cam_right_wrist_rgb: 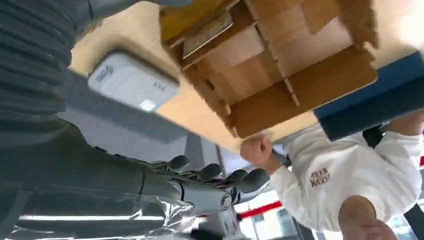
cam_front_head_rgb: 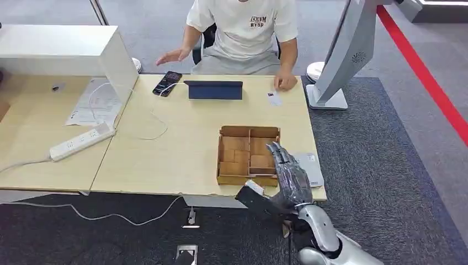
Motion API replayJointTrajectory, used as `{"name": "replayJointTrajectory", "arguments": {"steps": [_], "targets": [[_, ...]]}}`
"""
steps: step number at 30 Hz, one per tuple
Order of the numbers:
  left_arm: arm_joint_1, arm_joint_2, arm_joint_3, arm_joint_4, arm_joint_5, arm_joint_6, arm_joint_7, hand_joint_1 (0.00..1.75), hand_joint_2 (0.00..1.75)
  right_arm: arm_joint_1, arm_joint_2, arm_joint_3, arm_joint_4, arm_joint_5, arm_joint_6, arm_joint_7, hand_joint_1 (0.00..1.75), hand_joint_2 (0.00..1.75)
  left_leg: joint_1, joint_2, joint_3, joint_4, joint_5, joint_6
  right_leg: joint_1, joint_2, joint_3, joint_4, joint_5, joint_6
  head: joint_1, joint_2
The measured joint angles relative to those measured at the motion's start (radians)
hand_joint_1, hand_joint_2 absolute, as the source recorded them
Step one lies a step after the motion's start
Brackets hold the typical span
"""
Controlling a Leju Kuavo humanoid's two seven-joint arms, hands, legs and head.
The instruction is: Pass the card to the sensor for recognition and then transmit it.
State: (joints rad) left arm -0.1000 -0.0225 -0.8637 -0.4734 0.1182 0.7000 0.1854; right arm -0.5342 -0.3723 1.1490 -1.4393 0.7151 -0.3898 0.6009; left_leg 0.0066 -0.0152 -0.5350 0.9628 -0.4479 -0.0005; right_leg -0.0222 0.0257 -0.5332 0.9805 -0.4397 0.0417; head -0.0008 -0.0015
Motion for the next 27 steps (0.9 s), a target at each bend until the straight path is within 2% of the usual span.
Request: {"name": "replayJointTrajectory", "arguments": {"steps": [3,9,17,27], "targets": [[-0.002,0.000,0.000,-0.006,0.003,0.000,0.020,0.00,0.00,0.005,0.000,0.010,0.006,0.133,0.062,0.061,0.00,1.75,0.000,0.000,0.000,0.000,0.000,0.000,0.000,0.000,0.000,0.000,0.000,0.000,0.000,0.000],[-0.009,0.001,-0.007,-0.018,0.049,-0.002,0.028,0.00,0.00,0.015,0.002,0.019,0.031,0.211,0.099,0.090,0.00,1.75,0.000,0.000,0.000,0.000,0.000,0.000,0.000,0.000,0.000,0.000,0.000,0.000,0.000,0.000],[-0.017,0.003,-0.029,-0.022,0.080,0.000,0.031,0.00,0.00,0.027,0.023,0.000,0.101,0.266,0.058,0.091,0.00,1.75,0.000,0.000,0.000,0.000,0.000,0.000,0.000,0.000,0.000,0.000,0.000,0.000,0.000,0.000],[-0.022,0.011,-0.063,-0.031,0.104,0.000,0.034,0.00,0.00,0.013,0.065,-0.015,0.219,0.247,0.056,0.072,0.00,1.75,0.000,0.000,0.000,0.000,0.000,0.000,0.000,0.000,0.001,0.000,0.000,0.000,0.000,0.000]]}}
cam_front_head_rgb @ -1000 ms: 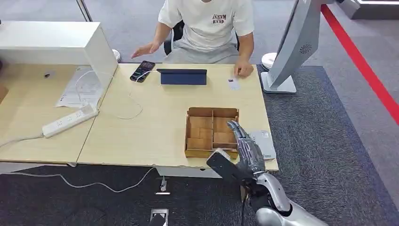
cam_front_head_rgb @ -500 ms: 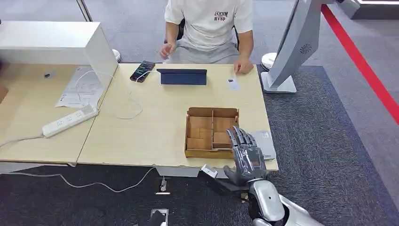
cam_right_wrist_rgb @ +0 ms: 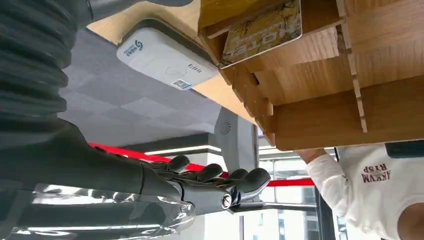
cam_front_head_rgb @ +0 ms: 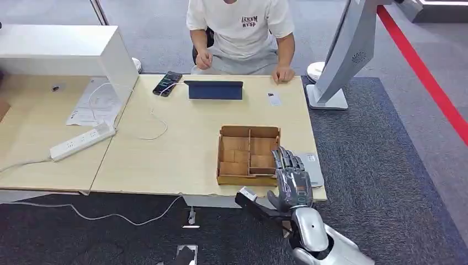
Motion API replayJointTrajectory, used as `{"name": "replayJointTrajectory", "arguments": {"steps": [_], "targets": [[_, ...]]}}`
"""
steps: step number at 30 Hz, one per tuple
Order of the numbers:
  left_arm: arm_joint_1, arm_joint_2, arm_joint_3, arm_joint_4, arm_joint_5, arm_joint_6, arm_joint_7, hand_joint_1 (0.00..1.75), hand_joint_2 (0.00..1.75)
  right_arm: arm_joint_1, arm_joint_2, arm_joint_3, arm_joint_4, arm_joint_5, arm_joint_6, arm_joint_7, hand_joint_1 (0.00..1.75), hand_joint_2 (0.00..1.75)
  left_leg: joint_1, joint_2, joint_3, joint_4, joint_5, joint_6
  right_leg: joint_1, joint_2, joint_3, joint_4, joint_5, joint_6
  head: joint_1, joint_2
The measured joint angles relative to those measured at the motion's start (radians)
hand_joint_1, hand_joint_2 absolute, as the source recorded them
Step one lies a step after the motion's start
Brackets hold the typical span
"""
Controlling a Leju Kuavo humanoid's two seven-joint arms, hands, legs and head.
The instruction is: Pass the card to the sensor for recognition and then transmit it.
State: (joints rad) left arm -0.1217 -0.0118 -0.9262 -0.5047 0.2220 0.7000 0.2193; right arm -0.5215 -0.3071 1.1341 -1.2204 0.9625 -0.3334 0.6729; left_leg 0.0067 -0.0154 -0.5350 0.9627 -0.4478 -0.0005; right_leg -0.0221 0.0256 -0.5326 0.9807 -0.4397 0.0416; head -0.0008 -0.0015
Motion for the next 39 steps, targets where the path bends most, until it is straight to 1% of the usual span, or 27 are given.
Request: {"name": "replayJointTrajectory", "arguments": {"steps": [9,16,22,29,39], "targets": [[-0.003,0.007,-0.032,-0.008,0.007,0.000,0.014,0.00,0.00,-0.036,0.043,0.001,0.096,-0.027,-0.003,-0.028,0.00,1.75,0.000,0.000,0.000,0.000,0.000,0.000,0.000,0.000,0.000,0.000,0.000,0.000,0.000,0.000],[-0.003,0.010,-0.049,-0.011,0.018,0.000,0.008,0.00,0.00,-0.067,0.081,0.006,0.169,-0.063,-0.018,-0.056,0.00,1.75,0.000,0.000,0.000,0.000,0.000,0.000,0.000,0.000,0.000,0.000,0.000,0.000,0.000,0.000],[-0.002,0.013,-0.051,-0.013,0.021,0.000,0.003,0.00,0.00,-0.082,0.105,0.012,0.217,-0.078,-0.027,-0.060,0.00,1.75,0.000,0.000,0.000,0.000,0.000,0.000,0.000,0.000,0.000,0.000,0.000,0.000,0.000,0.000],[-0.002,0.013,-0.054,-0.014,0.021,0.000,0.002,0.00,0.00,-0.085,0.116,0.019,0.255,-0.089,-0.029,-0.060,0.00,1.75,0.000,0.000,0.000,0.000,0.000,0.000,0.000,0.000,0.000,0.000,0.000,0.000,0.000,0.000],[-0.002,0.013,-0.056,-0.015,0.021,0.000,0.002,0.00,0.00,-0.086,0.116,0.022,0.289,-0.099,-0.028,-0.058,0.00,1.75,0.000,0.000,0.000,0.000,0.000,0.000,0.000,0.000,0.000,0.000,0.000,0.000,0.000,0.000]]}}
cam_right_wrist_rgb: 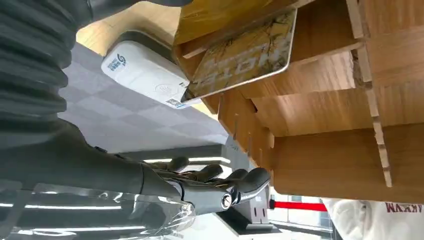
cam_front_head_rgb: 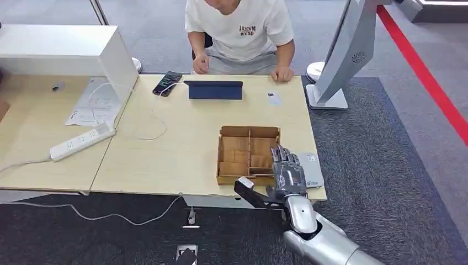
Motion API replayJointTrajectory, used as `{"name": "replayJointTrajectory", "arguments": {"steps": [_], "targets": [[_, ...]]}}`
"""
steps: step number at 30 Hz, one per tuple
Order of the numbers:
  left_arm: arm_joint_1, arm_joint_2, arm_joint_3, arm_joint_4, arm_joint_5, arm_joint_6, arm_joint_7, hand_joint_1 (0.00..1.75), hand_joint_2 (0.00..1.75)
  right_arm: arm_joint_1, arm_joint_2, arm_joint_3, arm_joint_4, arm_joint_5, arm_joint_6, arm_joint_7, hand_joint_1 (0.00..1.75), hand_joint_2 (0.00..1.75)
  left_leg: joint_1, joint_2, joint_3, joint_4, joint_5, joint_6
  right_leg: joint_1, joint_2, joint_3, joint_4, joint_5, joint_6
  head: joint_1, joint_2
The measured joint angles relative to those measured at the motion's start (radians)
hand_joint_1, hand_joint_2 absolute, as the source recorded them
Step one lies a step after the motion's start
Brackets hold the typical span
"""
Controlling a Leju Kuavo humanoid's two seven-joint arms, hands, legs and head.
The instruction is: Pass the card to the sensor for recognition and then transmit it.
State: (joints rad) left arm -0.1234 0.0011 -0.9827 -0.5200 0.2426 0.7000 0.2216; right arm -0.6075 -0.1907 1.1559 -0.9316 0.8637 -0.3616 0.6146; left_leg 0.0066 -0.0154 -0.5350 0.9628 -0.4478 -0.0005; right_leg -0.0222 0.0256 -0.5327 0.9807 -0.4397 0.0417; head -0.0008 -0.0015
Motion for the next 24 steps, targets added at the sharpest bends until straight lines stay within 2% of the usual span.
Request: {"name": "replayJointTrajectory", "arguments": {"steps": [3,4,5,6,7,8,10,18,24], "targets": [[0.000,0.000,0.000,0.000,0.003,0.000,0.000,0.00,0.00,0.000,0.000,0.004,0.002,-0.002,0.001,0.000,0.02,1.75,0.000,0.000,0.000,0.000,0.000,0.000,0.000,0.000,0.000,0.000,0.000,0.000,0.000,0.000],[0.000,0.000,0.000,0.000,0.003,0.000,0.000,0.00,0.00,0.000,0.000,0.004,0.004,-0.002,0.001,0.000,0.24,1.75,0.000,0.000,0.000,0.000,0.000,0.000,0.000,0.000,0.000,0.000,0.000,0.000,0.000,0.000],[0.000,0.000,0.000,0.000,0.003,0.000,0.000,0.00,0.00,0.000,0.000,0.004,0.006,-0.003,0.001,0.000,0.24,1.75,0.000,0.000,0.000,0.000,0.000,0.000,0.000,0.000,0.000,0.000,0.000,0.000,0.000,0.000],[0.000,0.000,0.000,0.000,0.003,0.000,0.000,0.00,0.00,0.000,0.000,0.004,0.006,-0.006,0.001,0.000,1.48,1.75,0.000,0.000,0.000,0.000,0.000,0.000,0.000,0.000,0.000,0.000,0.000,0.000,0.000,0.000],[0.000,0.000,0.000,0.000,0.003,0.000,0.001,0.00,0.00,0.000,0.000,0.004,0.007,-0.010,0.001,0.000,1.61,1.75,0.000,0.000,0.000,0.000,0.000,0.000,0.000,0.000,0.000,0.000,0.000,0.000,0.000,0.000],[0.000,0.000,0.000,-0.001,0.003,0.000,0.001,0.00,0.00,0.000,0.000,0.004,0.007,-0.012,0.002,0.000,1.61,1.75,0.000,0.000,0.000,0.000,0.000,0.000,0.000,0.000,0.000,0.000,0.000,0.000,0.000,0.000],[0.000,0.000,-0.001,-0.001,0.004,0.000,0.004,0.00,0.00,0.000,0.000,0.004,0.007,-0.019,0.001,0.000,1.75,1.75,0.000,0.000,0.000,0.000,0.000,0.000,0.000,0.000,0.000,0.000,0.000,0.000,0.000,0.000],[-0.001,0.000,-0.015,-0.003,0.006,0.000,0.008,0.00,0.00,0.000,0.000,0.005,0.012,-0.030,0.002,-0.002,1.75,1.75,0.000,0.000,0.000,0.000,0.000,0.000,0.000,0.000,0.000,0.000,0.000,0.000,0.000,0.000],[-0.002,0.001,-0.019,-0.006,0.015,0.000,0.006,0.00,0.00,-0.006,0.003,0.006,0.018,-0.045,0.000,-0.010,1.68,1.75,0.000,0.000,0.000,0.000,0.000,0.000,0.000,0.000,0.000,0.000,0.000,0.000,0.000,0.000]]}}
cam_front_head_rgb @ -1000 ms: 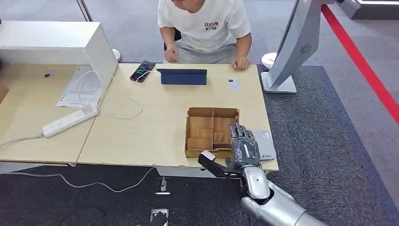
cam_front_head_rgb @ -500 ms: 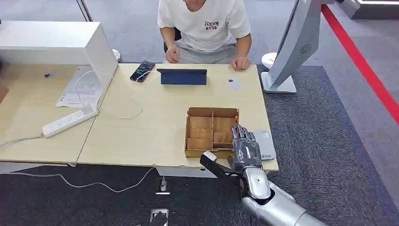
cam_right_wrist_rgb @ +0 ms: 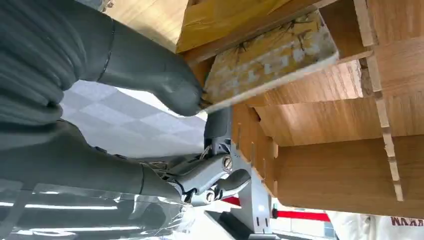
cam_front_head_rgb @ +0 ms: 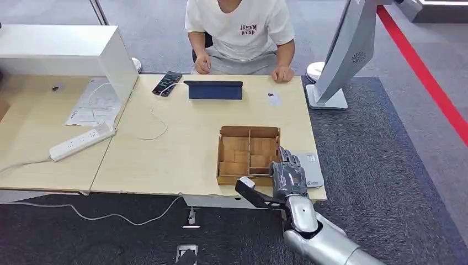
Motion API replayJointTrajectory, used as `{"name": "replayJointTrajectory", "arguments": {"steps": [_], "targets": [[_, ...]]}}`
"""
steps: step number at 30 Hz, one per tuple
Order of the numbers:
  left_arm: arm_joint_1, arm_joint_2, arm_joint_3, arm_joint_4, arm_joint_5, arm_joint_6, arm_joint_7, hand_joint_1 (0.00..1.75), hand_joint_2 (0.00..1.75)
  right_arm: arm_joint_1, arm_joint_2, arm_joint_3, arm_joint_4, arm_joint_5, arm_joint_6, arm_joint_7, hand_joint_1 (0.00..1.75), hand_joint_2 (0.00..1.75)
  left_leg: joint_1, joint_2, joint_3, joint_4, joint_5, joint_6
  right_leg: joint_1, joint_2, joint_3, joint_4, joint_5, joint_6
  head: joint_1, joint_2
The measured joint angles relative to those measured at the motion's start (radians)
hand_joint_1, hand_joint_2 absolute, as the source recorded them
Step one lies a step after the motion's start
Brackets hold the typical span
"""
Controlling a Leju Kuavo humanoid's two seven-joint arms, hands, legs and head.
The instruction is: Pass the card to the sensor for recognition and then transmit it.
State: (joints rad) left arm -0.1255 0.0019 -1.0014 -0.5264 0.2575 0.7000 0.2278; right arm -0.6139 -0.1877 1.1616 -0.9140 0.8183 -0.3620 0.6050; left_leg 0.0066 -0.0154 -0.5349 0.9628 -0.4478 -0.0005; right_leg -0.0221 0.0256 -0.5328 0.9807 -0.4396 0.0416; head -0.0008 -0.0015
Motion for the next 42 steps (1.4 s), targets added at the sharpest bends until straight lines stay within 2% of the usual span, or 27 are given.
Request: {"name": "replayJointTrajectory", "arguments": {"steps": [9,10,12,13,14,15,26,34,42], "targets": [[0.001,0.000,0.000,0.000,-0.010,0.000,-0.012,0.00,0.00,-0.010,0.015,0.006,0.021,-0.009,-0.002,-0.004,1.64,1.75,0.000,0.000,0.000,0.000,0.000,0.000,0.000,0.000,0.000,0.000,0.000,0.000,0.000,0.000],[0.001,0.000,0.000,0.000,-0.011,0.000,-0.012,0.00,0.00,-0.010,0.015,0.006,0.023,-0.010,-0.002,-0.004,1.69,1.75,0.000,0.000,0.000,0.000,0.000,0.000,0.000,0.000,0.000,0.000,0.000,0.000,0.000,0.000],[0.001,0.000,0.000,0.000,-0.011,0.000,-0.012,0.00,0.00,-0.011,0.017,0.006,0.027,-0.010,-0.003,-0.004,1.61,1.75,0.000,0.000,0.000,0.000,0.000,0.000,0.000,0.000,0.000,0.000,0.000,0.000,0.000,0.000],[0.001,0.000,0.000,0.000,-0.011,0.000,-0.011,0.00,0.00,-0.011,0.019,0.006,0.029,-0.010,-0.003,-0.004,1.19,1.75,0.000,0.000,0.000,0.000,0.000,0.000,0.000,0.000,0.000,0.000,0.000,0.000,0.000,0.000],[0.001,0.000,0.000,0.000,-0.011,0.000,-0.011,0.00,0.00,-0.012,0.019,0.006,0.031,-0.010,-0.003,-0.004,0.31,1.75,0.000,0.000,0.000,0.000,0.000,0.000,0.000,0.000,0.000,0.000,0.000,0.000,0.000,0.000],[0.001,0.000,0.000,0.000,-0.011,0.000,-0.012,0.00,0.00,-0.012,0.020,0.006,0.033,-0.010,-0.003,-0.004,0.00,1.75,0.000,0.000,0.000,0.000,0.000,0.000,0.000,0.000,0.000,0.000,0.000,0.000,0.000,0.000],[0.006,-0.002,0.000,0.000,-0.018,0.000,-0.022,0.00,0.00,-0.029,0.030,0.006,0.047,-0.007,-0.037,0.002,0.00,1.75,0.000,0.000,0.001,0.000,0.000,0.000,0.000,0.000,0.001,0.000,0.000,0.000,0.000,0.000],[0.006,-0.002,-0.002,0.000,-0.015,0.000,-0.007,0.00,0.00,-0.032,0.028,0.007,0.046,-0.007,-0.050,0.018,0.00,1.75,0.000,0.000,0.001,0.000,0.000,0.000,0.000,0.000,0.001,0.000,0.000,0.000,0.000,0.000],[0.002,-0.001,-0.008,0.000,-0.018,0.000,0.002,0.00,0.00,-0.032,0.003,0.003,-0.006,-0.001,-0.070,0.056,0.00,1.75,0.000,0.000,0.001,0.000,0.000,0.000,0.000,0.000,0.001,0.000,0.000,0.000,0.000,0.000]]}}
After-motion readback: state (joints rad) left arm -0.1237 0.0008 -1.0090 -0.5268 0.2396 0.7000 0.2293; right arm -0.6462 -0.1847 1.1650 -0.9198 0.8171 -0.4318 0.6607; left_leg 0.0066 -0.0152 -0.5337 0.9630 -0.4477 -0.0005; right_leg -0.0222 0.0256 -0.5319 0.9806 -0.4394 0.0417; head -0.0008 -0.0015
